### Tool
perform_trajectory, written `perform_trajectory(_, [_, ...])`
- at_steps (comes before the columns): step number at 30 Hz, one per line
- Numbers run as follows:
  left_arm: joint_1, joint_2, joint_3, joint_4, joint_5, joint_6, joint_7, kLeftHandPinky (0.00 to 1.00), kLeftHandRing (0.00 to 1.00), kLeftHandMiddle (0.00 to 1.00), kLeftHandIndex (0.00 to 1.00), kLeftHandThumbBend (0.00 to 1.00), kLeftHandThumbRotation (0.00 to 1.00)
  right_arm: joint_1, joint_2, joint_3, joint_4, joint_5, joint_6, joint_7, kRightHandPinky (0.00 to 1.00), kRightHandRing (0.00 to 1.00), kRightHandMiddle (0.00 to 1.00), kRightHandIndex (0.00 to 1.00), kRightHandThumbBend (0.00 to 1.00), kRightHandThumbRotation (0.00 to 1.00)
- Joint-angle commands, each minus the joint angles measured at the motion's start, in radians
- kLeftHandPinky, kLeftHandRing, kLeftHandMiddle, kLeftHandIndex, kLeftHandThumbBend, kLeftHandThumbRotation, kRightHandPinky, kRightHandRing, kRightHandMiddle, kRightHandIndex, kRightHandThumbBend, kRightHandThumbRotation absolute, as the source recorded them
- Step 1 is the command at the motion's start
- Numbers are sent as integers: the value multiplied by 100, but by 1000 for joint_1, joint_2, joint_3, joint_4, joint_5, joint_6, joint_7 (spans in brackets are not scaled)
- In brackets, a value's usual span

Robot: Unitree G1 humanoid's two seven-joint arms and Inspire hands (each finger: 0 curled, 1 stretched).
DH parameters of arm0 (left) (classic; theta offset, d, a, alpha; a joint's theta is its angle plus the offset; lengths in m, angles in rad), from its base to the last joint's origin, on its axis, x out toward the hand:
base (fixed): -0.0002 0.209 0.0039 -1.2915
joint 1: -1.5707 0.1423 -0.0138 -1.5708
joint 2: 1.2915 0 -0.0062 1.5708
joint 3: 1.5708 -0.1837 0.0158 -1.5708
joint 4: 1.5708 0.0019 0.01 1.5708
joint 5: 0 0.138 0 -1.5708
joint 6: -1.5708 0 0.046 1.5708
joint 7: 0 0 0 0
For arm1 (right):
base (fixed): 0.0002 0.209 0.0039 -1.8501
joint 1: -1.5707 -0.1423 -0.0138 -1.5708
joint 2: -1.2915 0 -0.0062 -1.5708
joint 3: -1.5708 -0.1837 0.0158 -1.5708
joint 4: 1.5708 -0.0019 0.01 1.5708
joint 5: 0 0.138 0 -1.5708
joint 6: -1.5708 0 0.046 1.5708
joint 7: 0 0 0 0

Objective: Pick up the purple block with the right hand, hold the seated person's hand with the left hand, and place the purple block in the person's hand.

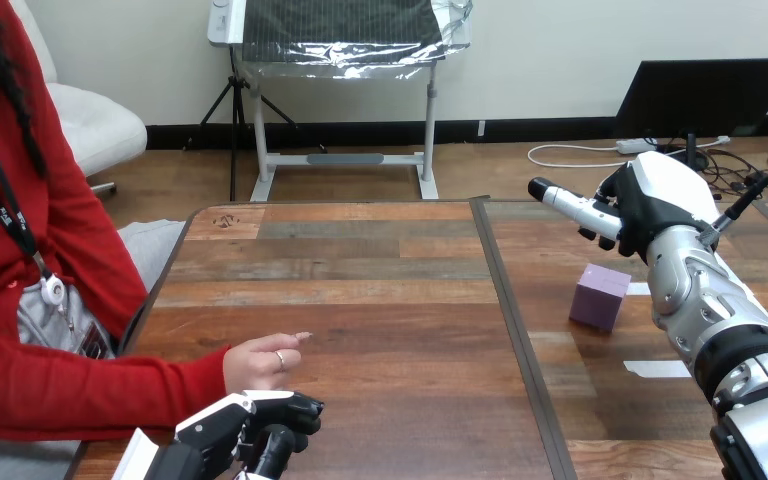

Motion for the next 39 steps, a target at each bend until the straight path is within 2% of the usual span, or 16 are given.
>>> perform_trajectory(1, [-54,1,-4,-16,2,-4,10,58,65,67,65,43,87,-67,-8,-22,-22,19,-16,-31,11,11,16,19,74,99])
perform_trajectory(4, [-57,1,-4,-14,7,-2,11,57,65,67,65,43,87,-69,-9,-27,-24,20,-26,-49,9,10,16,19,74,99])
perform_trajectory(13, [-64,-3,-6,-7,15,4,14,57,64,67,65,45,88,-78,-15,-44,-25,35,-40,-54,8,10,16,19,77,100])
perform_trajectory(28, [-78,-1,-11,13,14,-9,14,56,64,67,65,43,89,-77,-26,-46,-25,36,-69,-74,8,10,16,19,77,96])
perform_trajectory(34, [-79,-2,-13,12,14,-7,13,56,64,67,65,43,89,-76,-26,-49,-24,40,-63,-63,11,14,20,22,77,94])
perform_trajectory(39, [-80,-1,-10,9,26,-4,16,56,64,66,65,43,89,-80,-27,-36,-21,30,-36,-19,15,19,25,29,78,94])
